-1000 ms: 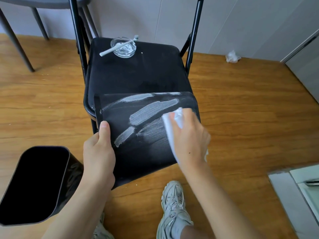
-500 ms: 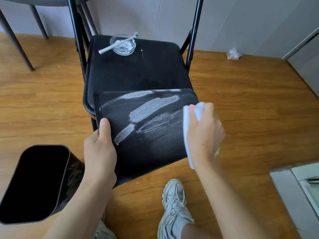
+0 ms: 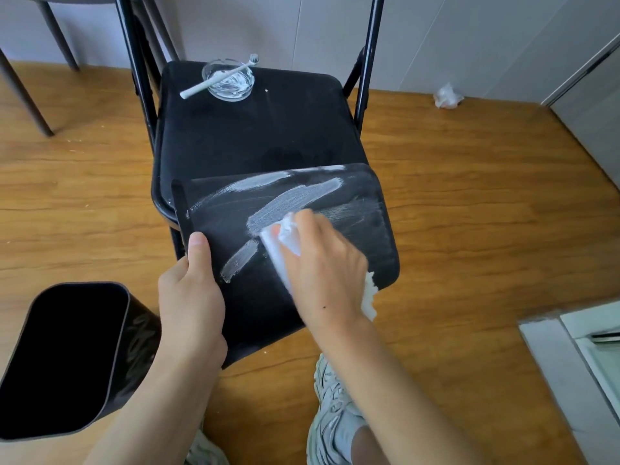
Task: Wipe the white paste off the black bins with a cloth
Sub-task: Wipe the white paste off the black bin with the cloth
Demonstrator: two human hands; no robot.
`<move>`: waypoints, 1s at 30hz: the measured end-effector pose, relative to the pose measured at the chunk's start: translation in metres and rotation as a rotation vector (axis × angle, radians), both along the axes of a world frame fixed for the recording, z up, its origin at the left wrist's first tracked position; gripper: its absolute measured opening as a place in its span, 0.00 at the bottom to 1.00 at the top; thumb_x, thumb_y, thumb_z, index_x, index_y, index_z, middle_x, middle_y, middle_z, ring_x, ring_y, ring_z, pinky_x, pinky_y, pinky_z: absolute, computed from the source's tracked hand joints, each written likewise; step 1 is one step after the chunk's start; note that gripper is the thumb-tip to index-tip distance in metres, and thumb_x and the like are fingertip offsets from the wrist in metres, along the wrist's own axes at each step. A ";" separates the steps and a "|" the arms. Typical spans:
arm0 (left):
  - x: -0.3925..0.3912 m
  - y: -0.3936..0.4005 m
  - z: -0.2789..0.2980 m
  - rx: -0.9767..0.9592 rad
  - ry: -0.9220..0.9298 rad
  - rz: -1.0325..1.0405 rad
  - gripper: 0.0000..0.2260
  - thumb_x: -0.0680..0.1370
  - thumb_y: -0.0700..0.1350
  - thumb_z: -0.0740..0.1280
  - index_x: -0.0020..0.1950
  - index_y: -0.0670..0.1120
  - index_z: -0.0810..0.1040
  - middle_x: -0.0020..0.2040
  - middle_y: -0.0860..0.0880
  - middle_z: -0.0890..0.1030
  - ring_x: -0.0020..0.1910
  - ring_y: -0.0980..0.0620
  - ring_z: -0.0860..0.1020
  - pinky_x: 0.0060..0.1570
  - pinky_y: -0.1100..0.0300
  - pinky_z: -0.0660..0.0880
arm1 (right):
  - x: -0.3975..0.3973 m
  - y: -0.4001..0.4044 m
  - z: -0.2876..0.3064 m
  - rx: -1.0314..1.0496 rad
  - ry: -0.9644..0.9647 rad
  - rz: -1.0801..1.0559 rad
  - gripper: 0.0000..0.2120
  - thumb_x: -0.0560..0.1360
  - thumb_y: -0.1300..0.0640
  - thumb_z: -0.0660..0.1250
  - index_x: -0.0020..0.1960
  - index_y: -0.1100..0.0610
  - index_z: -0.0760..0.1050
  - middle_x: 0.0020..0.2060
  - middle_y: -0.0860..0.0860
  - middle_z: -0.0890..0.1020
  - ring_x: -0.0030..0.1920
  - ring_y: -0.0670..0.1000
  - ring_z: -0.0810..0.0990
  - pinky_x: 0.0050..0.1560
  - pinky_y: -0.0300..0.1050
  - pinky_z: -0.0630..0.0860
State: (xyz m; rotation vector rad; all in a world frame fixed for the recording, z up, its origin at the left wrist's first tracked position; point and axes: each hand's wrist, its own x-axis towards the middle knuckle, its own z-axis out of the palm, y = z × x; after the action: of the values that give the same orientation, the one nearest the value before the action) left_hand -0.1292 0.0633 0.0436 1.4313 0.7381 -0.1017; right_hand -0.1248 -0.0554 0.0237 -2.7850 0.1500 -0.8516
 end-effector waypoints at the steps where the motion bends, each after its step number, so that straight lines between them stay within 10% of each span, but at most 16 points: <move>1: 0.000 0.000 0.000 0.000 -0.007 -0.005 0.21 0.82 0.60 0.58 0.41 0.43 0.70 0.34 0.49 0.67 0.34 0.50 0.66 0.35 0.56 0.64 | 0.003 -0.011 0.001 0.024 -0.016 -0.059 0.14 0.65 0.57 0.77 0.39 0.55 0.71 0.29 0.49 0.74 0.25 0.53 0.68 0.26 0.38 0.58; 6: 0.002 -0.001 -0.002 -0.019 -0.023 0.003 0.19 0.82 0.60 0.58 0.46 0.44 0.73 0.39 0.46 0.70 0.39 0.49 0.69 0.40 0.55 0.66 | 0.010 -0.080 0.005 0.132 -0.032 -0.343 0.10 0.75 0.49 0.67 0.44 0.56 0.72 0.33 0.53 0.80 0.33 0.60 0.77 0.32 0.43 0.60; 17: 0.001 0.001 -0.001 0.032 -0.005 0.004 0.19 0.82 0.60 0.58 0.44 0.45 0.70 0.33 0.49 0.64 0.32 0.51 0.63 0.32 0.56 0.62 | -0.012 0.025 0.004 -0.021 0.075 0.112 0.13 0.64 0.56 0.77 0.39 0.54 0.72 0.28 0.47 0.73 0.25 0.51 0.73 0.23 0.38 0.59; 30: 0.004 -0.001 -0.003 -0.061 -0.020 0.007 0.19 0.82 0.59 0.58 0.42 0.46 0.74 0.42 0.47 0.74 0.43 0.49 0.73 0.45 0.54 0.71 | 0.002 -0.034 0.010 0.060 0.082 -0.202 0.10 0.73 0.52 0.69 0.39 0.54 0.70 0.28 0.47 0.74 0.26 0.52 0.68 0.26 0.37 0.52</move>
State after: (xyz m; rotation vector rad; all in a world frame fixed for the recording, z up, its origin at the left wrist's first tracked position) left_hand -0.1249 0.0627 0.0406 1.3696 0.7180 -0.1039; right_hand -0.1228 -0.0895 0.0340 -2.7827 0.4701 -0.7618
